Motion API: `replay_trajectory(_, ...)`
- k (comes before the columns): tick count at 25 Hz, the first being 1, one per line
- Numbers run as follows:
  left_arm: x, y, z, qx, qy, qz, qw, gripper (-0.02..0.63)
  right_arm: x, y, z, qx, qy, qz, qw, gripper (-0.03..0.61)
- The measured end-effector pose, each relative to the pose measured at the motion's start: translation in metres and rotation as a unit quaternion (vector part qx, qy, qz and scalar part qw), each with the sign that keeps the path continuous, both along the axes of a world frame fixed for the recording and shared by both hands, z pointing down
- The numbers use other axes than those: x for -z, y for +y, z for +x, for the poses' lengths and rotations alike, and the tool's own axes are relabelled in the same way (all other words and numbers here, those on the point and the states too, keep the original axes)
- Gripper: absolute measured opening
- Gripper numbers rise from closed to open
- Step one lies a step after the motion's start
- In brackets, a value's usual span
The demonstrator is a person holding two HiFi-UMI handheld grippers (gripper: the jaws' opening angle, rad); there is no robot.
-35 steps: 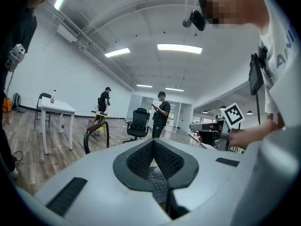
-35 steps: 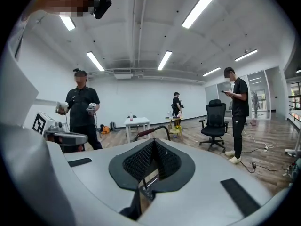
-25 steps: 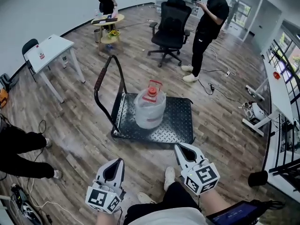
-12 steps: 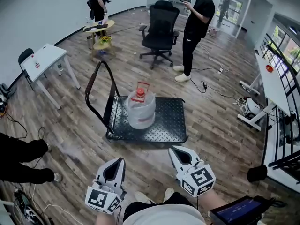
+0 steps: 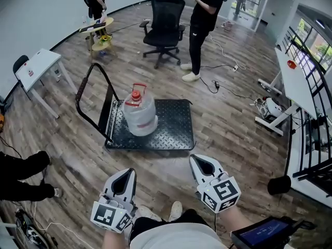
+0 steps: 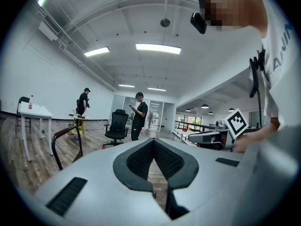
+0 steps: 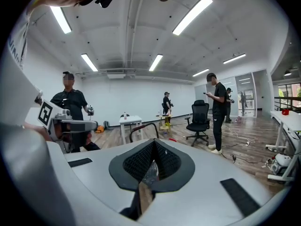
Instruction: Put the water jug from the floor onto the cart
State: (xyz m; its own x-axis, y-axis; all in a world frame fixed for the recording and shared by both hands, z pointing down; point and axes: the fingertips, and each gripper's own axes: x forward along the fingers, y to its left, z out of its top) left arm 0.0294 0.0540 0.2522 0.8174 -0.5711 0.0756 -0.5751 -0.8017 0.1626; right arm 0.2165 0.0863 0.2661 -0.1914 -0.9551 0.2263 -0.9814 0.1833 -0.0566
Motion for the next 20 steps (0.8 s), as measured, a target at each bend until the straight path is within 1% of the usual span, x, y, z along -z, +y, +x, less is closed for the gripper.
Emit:
replay_trajectory(4,-0.004,0.007,0.018,-0.006,0.001,-0.007,1.0,-0.002,-0.006,0.008,0.018,-0.009,-0.007,-0.005,1.0,0.001)
replay_trajectory(9,-0.006,0.007,0.035,-0.028,-0.004,-0.008,0.9996,-0.002,-0.001,0.012,0.036,-0.035,-0.012,-0.003,0.999,0.001)
replay_trajectory(13,-0.005,0.0,0.032,-0.038,-0.003,-0.005,0.9993,-0.002,-0.003,0.011,0.034,-0.048,-0.014,-0.006,0.999,0.0)
replay_trajectory(20,-0.004,-0.01,0.009,-0.039,0.001,-0.01,0.9992,-0.002,-0.003,0.003,0.009,-0.048,-0.012,-0.008,0.999,0.0)
